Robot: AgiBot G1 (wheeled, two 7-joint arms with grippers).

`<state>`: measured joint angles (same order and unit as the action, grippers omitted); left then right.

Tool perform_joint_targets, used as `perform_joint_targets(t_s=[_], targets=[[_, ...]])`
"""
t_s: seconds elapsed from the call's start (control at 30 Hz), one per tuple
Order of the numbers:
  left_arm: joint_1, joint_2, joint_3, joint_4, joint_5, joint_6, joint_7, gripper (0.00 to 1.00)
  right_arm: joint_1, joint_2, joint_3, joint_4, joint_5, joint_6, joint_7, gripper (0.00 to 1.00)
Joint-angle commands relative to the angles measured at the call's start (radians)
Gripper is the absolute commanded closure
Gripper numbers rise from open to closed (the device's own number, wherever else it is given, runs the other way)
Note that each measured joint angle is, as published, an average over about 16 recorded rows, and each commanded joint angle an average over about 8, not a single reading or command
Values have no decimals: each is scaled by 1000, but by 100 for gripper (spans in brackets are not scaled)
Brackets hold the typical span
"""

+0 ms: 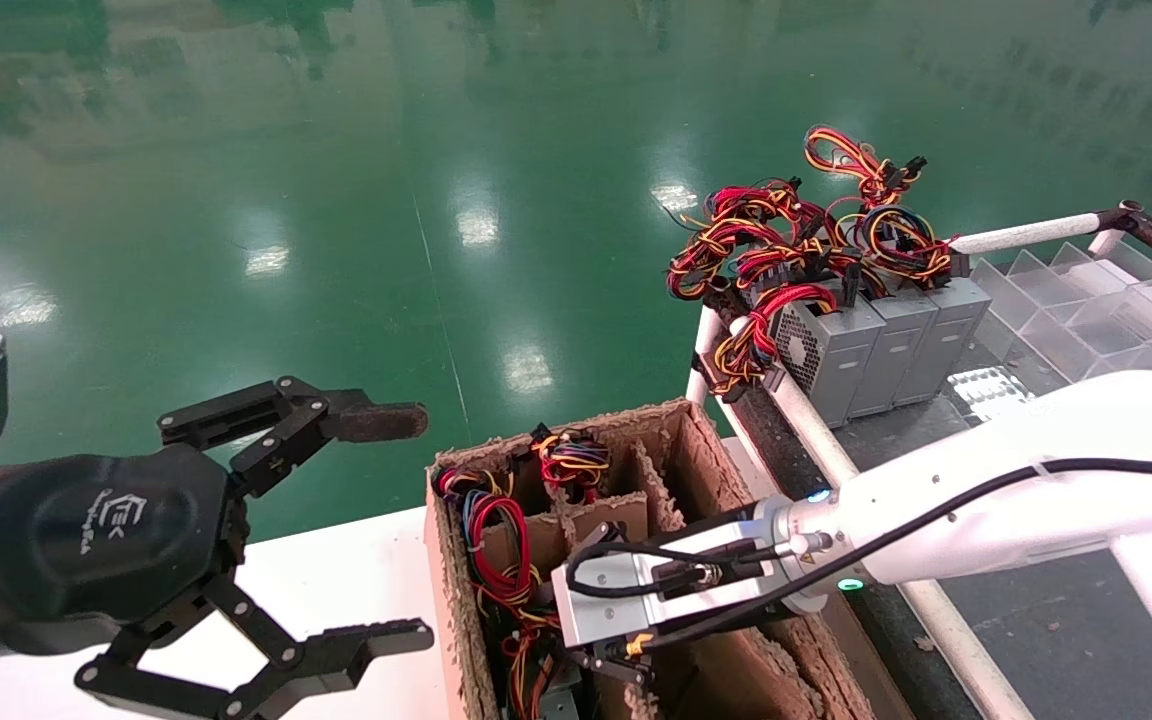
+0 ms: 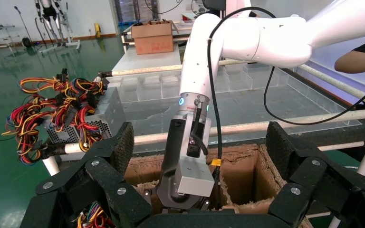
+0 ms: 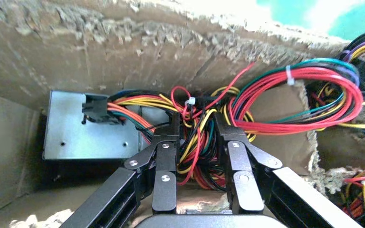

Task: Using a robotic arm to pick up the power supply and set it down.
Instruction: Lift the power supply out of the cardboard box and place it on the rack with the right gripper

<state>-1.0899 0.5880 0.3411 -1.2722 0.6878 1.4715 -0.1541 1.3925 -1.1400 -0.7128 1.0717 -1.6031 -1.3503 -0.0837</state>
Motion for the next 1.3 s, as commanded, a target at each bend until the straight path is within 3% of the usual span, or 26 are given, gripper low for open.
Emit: perform_joint_targets(t_s=[0.03,0.63,1.03,1.3], targets=[[0,0,0,0,0,0,0,0,-4,4,5,7,9,1,-1,100],[0,0,0,0,0,0,0,0,-70,61,24,137,-1,56,13,100],[0,0,1,0,0,0,0,0,-146,109,63,259,4,155,-77,100],[0,0,1,0,0,0,0,0,-173,133,99,276,51,187,-166,100]])
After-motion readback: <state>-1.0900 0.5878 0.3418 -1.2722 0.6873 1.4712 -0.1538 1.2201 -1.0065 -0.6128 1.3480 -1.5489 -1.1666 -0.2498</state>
